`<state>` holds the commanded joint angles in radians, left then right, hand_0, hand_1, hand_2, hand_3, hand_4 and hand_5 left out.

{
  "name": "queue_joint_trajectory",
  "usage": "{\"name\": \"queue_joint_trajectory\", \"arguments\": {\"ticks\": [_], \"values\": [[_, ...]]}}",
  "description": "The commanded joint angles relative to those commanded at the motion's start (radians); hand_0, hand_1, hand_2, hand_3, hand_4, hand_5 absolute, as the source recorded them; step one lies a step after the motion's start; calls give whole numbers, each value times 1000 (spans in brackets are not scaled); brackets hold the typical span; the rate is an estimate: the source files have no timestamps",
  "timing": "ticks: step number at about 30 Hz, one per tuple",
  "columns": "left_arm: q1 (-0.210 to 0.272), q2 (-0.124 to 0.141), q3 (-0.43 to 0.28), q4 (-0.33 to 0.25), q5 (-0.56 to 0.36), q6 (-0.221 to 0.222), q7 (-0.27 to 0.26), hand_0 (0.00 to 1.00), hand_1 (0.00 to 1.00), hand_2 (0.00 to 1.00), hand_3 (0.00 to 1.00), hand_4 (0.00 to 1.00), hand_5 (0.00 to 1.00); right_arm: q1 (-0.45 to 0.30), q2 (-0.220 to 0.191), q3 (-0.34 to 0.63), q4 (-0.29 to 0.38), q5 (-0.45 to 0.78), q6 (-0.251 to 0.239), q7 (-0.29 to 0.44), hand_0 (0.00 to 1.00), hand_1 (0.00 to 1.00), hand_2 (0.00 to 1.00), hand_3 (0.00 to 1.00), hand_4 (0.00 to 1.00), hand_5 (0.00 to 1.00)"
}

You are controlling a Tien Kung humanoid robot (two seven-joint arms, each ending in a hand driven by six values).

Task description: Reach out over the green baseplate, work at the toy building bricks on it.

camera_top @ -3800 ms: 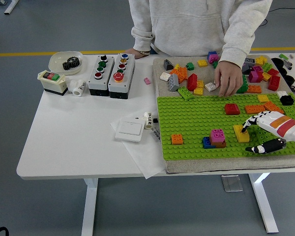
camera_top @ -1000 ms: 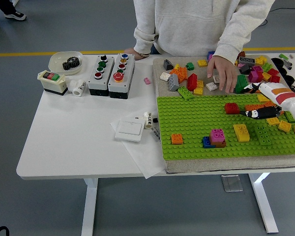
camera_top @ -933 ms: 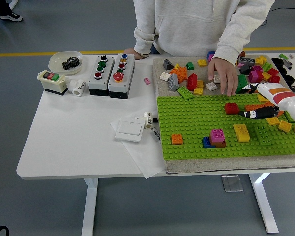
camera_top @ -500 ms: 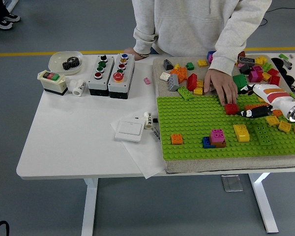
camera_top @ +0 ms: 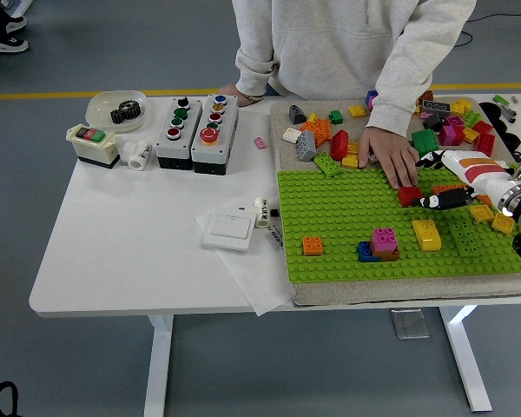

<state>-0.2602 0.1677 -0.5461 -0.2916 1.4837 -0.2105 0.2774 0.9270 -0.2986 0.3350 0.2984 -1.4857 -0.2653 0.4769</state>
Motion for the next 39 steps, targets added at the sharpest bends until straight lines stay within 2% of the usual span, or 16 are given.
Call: {"name": "queue_joint_trajectory", "arguments": {"ticks": [6, 10, 11, 14, 23, 24, 39], "values": [[-9, 3, 2, -1, -2, 0, 0, 726, 724, 700, 597, 657, 605, 3, 6, -41, -14, -17, -44, 28, 781, 697, 730, 747, 938, 451], [-12, 3, 1, -2, 1, 1, 2, 726, 724, 700, 597, 657, 605, 3, 14, -63, -22, -19, -61, 36, 781, 697, 730, 747, 938, 451], [-13, 3, 0, -2, 2, 1, 3, 725, 724, 700, 597, 657, 605, 3, 15, -67, -23, -16, -63, 37, 772, 678, 715, 706, 929, 452], [-16, 3, -2, -2, 8, 1, 4, 725, 724, 700, 597, 657, 605, 3, 24, -87, -31, 1, -68, 36, 772, 678, 715, 706, 929, 452], [-19, 1, -8, -5, 23, -7, 3, 729, 728, 701, 596, 657, 603, 1, 40, -147, -52, 65, -59, 25, 756, 661, 703, 677, 923, 454], [-19, 1, -8, -5, 24, -8, 3, 729, 728, 701, 596, 657, 603, 0, 41, -155, -55, 72, -56, 23, 750, 656, 693, 637, 903, 463], [-41, 1, -13, -9, 35, -19, 5, 729, 728, 701, 597, 658, 604, 12, 39, -183, -69, 108, -39, 14, 748, 654, 689, 622, 875, 473]]}}
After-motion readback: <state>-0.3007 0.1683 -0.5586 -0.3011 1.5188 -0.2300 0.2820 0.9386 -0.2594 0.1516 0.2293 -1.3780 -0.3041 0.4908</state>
